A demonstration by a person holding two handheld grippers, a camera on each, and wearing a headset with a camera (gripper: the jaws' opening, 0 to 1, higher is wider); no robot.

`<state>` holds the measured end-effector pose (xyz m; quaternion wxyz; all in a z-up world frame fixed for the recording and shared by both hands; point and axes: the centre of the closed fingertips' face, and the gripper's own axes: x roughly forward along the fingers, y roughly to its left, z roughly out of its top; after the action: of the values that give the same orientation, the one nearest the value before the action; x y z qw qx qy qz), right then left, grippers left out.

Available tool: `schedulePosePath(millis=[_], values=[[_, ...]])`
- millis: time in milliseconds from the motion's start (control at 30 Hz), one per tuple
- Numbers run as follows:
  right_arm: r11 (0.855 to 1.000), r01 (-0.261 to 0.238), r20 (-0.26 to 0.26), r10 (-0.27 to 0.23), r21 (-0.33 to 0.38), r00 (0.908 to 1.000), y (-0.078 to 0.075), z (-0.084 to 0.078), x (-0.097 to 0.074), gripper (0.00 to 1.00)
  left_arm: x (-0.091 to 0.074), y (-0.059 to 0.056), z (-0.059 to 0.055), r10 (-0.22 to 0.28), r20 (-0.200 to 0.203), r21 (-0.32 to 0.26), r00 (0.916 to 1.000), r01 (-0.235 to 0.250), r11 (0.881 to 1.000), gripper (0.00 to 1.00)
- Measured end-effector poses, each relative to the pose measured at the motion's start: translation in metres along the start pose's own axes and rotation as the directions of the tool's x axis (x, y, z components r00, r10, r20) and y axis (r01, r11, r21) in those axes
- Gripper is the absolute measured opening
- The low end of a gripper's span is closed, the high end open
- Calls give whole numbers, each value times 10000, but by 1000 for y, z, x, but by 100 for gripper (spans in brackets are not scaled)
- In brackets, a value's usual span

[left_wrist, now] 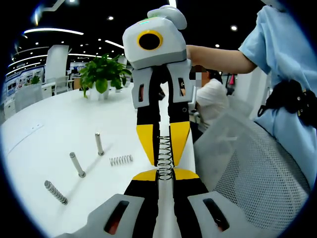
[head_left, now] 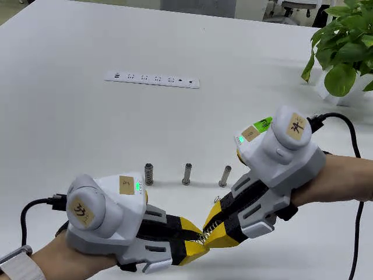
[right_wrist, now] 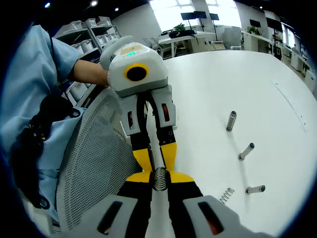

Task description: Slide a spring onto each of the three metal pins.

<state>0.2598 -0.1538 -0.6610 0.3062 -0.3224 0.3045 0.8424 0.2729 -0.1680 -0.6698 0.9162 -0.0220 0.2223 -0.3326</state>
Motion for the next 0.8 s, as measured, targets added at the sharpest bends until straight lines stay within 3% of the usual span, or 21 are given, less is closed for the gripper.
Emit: schedulePosePath(millis=[567,800], values=[[9998,192,-283,-192,-1,9994,-2,-3,2,12,3,1,-2,218,89,-427,9997,-214,9989,11],[9986,486,-486,-495,-208,9976,-9,-5,-1,12,-4,12,-2,884,318,-571,9956,-864,9946,16]])
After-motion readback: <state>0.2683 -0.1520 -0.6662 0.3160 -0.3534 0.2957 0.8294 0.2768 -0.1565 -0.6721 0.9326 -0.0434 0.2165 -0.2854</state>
